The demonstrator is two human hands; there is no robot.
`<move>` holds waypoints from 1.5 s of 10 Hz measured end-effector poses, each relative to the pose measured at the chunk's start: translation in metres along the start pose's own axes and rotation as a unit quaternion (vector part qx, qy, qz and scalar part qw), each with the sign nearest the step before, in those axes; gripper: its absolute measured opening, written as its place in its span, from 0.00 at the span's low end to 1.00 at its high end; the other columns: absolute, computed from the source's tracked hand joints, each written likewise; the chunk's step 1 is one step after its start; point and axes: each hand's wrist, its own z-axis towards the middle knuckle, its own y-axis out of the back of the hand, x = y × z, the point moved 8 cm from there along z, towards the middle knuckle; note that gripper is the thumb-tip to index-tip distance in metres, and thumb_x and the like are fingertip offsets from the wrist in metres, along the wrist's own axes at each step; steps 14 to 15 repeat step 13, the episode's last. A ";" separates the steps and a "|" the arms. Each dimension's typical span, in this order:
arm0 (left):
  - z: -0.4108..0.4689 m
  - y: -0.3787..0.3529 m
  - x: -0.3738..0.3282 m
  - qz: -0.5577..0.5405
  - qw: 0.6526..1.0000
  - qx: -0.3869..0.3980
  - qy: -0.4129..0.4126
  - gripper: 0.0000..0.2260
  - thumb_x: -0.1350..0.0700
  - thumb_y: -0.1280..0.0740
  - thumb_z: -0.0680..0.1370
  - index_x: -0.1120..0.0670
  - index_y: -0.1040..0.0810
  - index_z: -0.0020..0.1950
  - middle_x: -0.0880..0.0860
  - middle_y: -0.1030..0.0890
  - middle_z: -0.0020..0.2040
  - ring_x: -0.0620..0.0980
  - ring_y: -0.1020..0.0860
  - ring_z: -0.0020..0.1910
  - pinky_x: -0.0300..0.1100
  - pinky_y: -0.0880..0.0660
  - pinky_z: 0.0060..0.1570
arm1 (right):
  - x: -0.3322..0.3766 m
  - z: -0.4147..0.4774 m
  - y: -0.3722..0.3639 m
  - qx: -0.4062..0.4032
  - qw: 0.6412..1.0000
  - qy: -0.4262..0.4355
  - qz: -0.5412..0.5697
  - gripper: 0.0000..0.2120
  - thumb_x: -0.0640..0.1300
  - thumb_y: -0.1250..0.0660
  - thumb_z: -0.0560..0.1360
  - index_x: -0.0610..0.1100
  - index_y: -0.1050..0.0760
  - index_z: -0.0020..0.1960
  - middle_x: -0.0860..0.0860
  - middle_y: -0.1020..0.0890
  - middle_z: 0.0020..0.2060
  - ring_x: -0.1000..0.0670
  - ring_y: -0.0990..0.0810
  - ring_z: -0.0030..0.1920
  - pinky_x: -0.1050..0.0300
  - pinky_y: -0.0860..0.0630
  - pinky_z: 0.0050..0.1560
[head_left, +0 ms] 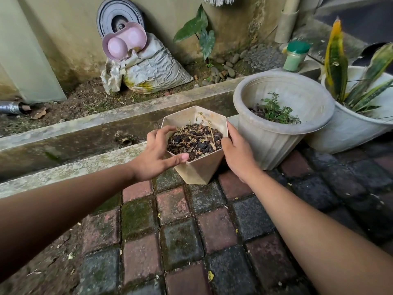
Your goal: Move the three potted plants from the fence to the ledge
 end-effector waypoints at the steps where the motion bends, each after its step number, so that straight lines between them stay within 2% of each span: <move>1: -0.001 0.000 -0.001 -0.003 1.000 0.010 0.001 0.47 0.30 0.34 0.75 0.47 0.55 0.83 0.55 0.47 0.81 0.61 0.44 0.81 0.53 0.44 0.78 | 0.003 0.005 0.003 -0.002 1.000 0.013 -0.026 0.26 0.42 0.45 0.86 0.49 0.40 0.83 0.48 0.17 0.60 0.46 0.18 0.51 0.46 0.21 0.55; 2: -0.003 -0.001 -0.003 -0.038 0.999 0.002 0.008 0.53 0.32 0.30 0.73 0.48 0.61 0.84 0.57 0.53 0.85 0.60 0.48 0.83 0.56 0.45 0.79 | 0.003 0.005 0.002 0.006 0.999 0.011 -0.036 0.26 0.42 0.45 0.86 0.50 0.41 0.83 0.47 0.16 0.55 0.48 0.20 0.44 0.49 0.24 0.45; 3: -0.002 -0.002 -0.003 -0.174 0.983 0.005 0.051 0.61 0.45 0.23 0.71 0.48 0.73 0.82 0.56 0.59 0.86 0.59 0.49 0.84 0.56 0.46 0.80 | -0.002 0.006 0.002 0.016 1.000 -0.008 -0.016 0.27 0.43 0.44 0.86 0.55 0.42 0.84 0.47 0.16 0.57 0.51 0.23 0.39 0.51 0.24 0.40; 4: -0.001 -0.005 -0.004 -0.220 0.971 0.031 0.083 0.59 0.56 0.22 0.75 0.45 0.69 0.83 0.56 0.52 0.87 0.59 0.27 0.72 0.53 0.21 0.61 | -0.006 0.011 0.002 0.035 0.998 -0.046 0.016 0.28 0.45 0.44 0.86 0.58 0.43 0.83 0.45 0.17 0.64 0.40 0.19 0.47 0.30 0.20 0.59; 5: 0.000 -0.006 -0.005 -0.228 0.970 0.014 0.083 0.56 0.59 0.23 0.76 0.44 0.64 0.85 0.57 0.44 0.85 0.49 0.23 0.59 0.47 0.22 0.56 | -0.005 0.011 0.001 0.045 0.997 -0.057 0.009 0.28 0.46 0.44 0.85 0.59 0.44 0.83 0.48 0.16 0.57 0.43 0.21 0.46 0.29 0.22 0.61; 6: 0.000 -0.001 -0.005 -0.225 0.972 0.000 0.075 0.59 0.54 0.20 0.71 0.47 0.62 0.85 0.57 0.40 0.84 0.51 0.31 0.71 0.52 0.33 0.75 | -0.005 0.007 0.000 0.045 0.996 -0.059 0.041 0.27 0.47 0.44 0.84 0.64 0.41 0.81 0.53 0.17 0.63 0.45 0.17 0.57 0.34 0.22 0.64; 7: -0.003 0.001 0.002 -0.221 0.973 0.011 0.064 0.61 0.43 0.20 0.66 0.46 0.60 0.85 0.51 0.33 0.80 0.40 0.24 0.64 0.38 0.27 0.66 | -0.008 0.000 0.001 0.031 0.994 -0.060 0.084 0.24 0.49 0.40 0.85 0.61 0.35 0.79 0.57 0.22 0.72 0.50 0.23 0.71 0.37 0.27 0.73; 8: -0.005 0.004 0.009 -0.200 0.979 -0.002 0.047 0.59 0.37 0.21 0.65 0.44 0.55 0.85 0.49 0.31 0.76 0.33 0.22 0.56 0.31 0.21 0.55 | -0.006 -0.003 0.005 -0.008 0.996 -0.026 0.083 0.22 0.45 0.37 0.84 0.53 0.30 0.77 0.56 0.18 0.66 0.54 0.20 0.67 0.49 0.23 0.68; 9: -0.010 0.009 0.017 -0.209 0.975 0.026 0.076 0.65 0.26 0.21 0.55 0.40 0.53 0.83 0.54 0.34 0.81 0.55 0.25 0.72 0.59 0.29 0.75 | 0.011 -0.005 0.016 -0.068 0.994 0.044 0.069 0.21 0.36 0.36 0.82 0.49 0.25 0.73 0.58 0.19 0.63 0.59 0.21 0.64 0.61 0.27 0.65; 10: -0.017 0.021 0.021 -0.145 0.984 0.043 0.089 0.66 0.19 0.26 0.52 0.36 0.53 0.82 0.57 0.40 0.83 0.60 0.37 0.80 0.66 0.39 0.79 | 0.039 -0.006 0.021 -0.100 0.987 0.125 0.011 0.20 0.33 0.36 0.79 0.48 0.22 0.67 0.54 0.20 0.62 0.54 0.24 0.65 0.60 0.30 0.68; 11: -0.017 0.051 0.010 -0.067 0.995 -0.016 0.072 0.57 0.20 0.29 0.59 0.38 0.49 0.80 0.59 0.39 0.80 0.61 0.35 0.78 0.67 0.35 0.77 | 0.056 -0.003 0.016 -0.108 0.984 0.139 -0.024 0.15 0.35 0.34 0.78 0.48 0.21 0.62 0.50 0.18 0.59 0.51 0.22 0.61 0.56 0.28 0.65; 12: -0.015 0.094 -0.018 -0.158 0.977 -0.139 0.017 0.38 0.39 0.27 0.74 0.40 0.44 0.76 0.61 0.32 0.74 0.58 0.24 0.68 0.53 0.21 0.65 | 0.072 0.002 -0.001 -0.034 0.991 0.083 -0.098 0.13 0.40 0.32 0.79 0.56 0.23 0.60 0.48 0.21 0.64 0.49 0.23 0.61 0.50 0.26 0.63; 13: -0.034 0.124 -0.043 -0.217 0.957 -0.193 0.004 0.31 0.49 0.28 0.80 0.39 0.45 0.75 0.54 0.31 0.70 0.52 0.23 0.64 0.33 0.24 0.54 | 0.107 -0.007 -0.013 0.007 0.994 0.069 -0.084 0.15 0.42 0.32 0.80 0.59 0.26 0.59 0.50 0.23 0.67 0.54 0.26 0.66 0.58 0.29 0.69; 15: -0.034 0.124 -0.043 -0.217 0.957 -0.193 0.004 0.31 0.49 0.28 0.80 0.39 0.45 0.75 0.54 0.31 0.70 0.52 0.23 0.64 0.33 0.24 0.54 | 0.107 -0.007 -0.013 0.007 0.994 0.069 -0.084 0.15 0.42 0.32 0.80 0.59 0.26 0.59 0.50 0.23 0.67 0.54 0.26 0.66 0.58 0.29 0.69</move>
